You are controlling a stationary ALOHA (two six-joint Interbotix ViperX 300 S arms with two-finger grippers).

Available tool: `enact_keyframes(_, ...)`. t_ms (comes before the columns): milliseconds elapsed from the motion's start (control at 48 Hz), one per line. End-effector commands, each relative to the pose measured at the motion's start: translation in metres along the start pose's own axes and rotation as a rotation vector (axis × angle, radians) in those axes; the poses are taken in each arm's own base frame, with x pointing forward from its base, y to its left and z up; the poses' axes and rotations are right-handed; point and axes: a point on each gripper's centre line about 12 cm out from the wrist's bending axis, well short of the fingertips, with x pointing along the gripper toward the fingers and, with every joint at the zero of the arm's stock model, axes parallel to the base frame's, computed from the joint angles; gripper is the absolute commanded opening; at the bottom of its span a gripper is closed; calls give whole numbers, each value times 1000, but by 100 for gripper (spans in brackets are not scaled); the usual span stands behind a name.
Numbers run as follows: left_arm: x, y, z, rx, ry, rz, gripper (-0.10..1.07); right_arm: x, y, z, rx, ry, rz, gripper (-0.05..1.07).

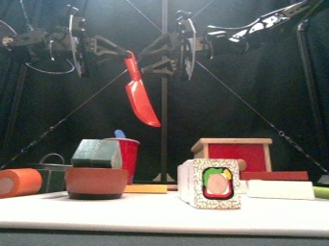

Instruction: Cut the white sushi roll

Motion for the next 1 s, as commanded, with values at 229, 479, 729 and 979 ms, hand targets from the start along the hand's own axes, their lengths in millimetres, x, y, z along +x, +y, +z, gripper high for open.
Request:
enact_keyframes(229,12,-5,8,-5,-30,-15,39,9,-2,35,-16,-87,6,86)
enact_keyframes(479,12,-5,8,-6,-30,-14,39,13,-4,30,-8,-74,2,84)
enact_keyframes(729,12,-5,8,-8,-30,-12,39,16,-5,28,-11,-69,4,75)
enact_keyframes(979,12,-4,7,-8,-27,-10,39,16,-4,28,-14,-68,6,49)
